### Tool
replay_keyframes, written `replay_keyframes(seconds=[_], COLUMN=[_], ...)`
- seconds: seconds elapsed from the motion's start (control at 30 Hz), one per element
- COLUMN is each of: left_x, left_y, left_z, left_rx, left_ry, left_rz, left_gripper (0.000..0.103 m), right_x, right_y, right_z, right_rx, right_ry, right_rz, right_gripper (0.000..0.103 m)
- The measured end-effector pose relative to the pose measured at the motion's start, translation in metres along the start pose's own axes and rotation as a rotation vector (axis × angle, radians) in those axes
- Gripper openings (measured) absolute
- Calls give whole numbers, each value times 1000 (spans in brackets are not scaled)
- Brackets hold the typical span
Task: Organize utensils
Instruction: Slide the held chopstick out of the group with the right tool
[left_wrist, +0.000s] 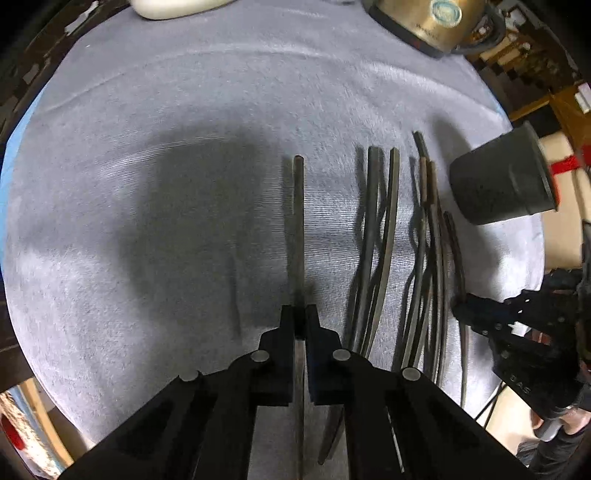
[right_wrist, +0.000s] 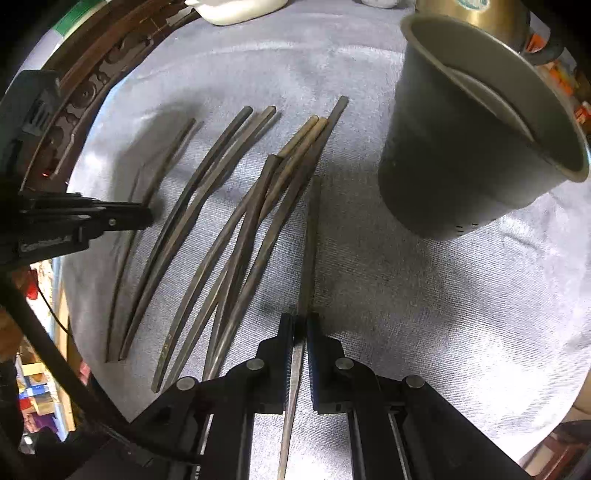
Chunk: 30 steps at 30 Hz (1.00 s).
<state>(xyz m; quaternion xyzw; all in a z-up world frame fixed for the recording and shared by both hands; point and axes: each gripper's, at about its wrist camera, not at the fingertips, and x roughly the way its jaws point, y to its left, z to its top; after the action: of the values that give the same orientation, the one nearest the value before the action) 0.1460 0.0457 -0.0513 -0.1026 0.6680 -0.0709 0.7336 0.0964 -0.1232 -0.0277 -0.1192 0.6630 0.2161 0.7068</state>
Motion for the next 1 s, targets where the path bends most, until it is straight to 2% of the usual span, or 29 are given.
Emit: replay_keyframes(seconds=[0.13, 0.27, 0.4, 0.5, 0.6, 0.67, 0.73, 0.77, 0.87, 1.0], left_x=[-23, -52, -79, -87, -83, -77, -72, -68, -57, -46], left_y=[16, 34, 41, 37, 29, 19, 18, 17, 17, 20], left_z=[-13, -19, -27, -32, -35, -36, -38, -40, -41, -36], left_rx=[-20, -63, -87, -84, -53, -37, -29, -25, -17, -27], left_ry=[-97, -216, -339, -371, -340, -321, -287, -275, -237, -204], left_rz=[-27, -67, -59, -42, -26, -9, -6, 0, 13, 33], left_gripper=[6, 6, 6, 6, 6, 6, 6, 6, 6, 6], right_x=[-8, -37, -71, -86, -76, -60, -43, -37, -19, -1], right_y=[6, 13, 14, 14, 10, 15, 20, 19, 13, 9], right_z=[-8, -19, -28, -31, -27, -25, -22, -19, -10, -1], right_rx=[24, 53, 97, 124, 111, 88, 62, 67, 105, 104], right_ry=[-50, -170, -309, -373, -291, -205, -143, -123, -57, 6], right_rz=[23, 33, 44, 43, 83, 54, 19, 13, 23, -14], right_gripper=[8, 8, 7, 7, 9, 13, 27, 29, 29, 30])
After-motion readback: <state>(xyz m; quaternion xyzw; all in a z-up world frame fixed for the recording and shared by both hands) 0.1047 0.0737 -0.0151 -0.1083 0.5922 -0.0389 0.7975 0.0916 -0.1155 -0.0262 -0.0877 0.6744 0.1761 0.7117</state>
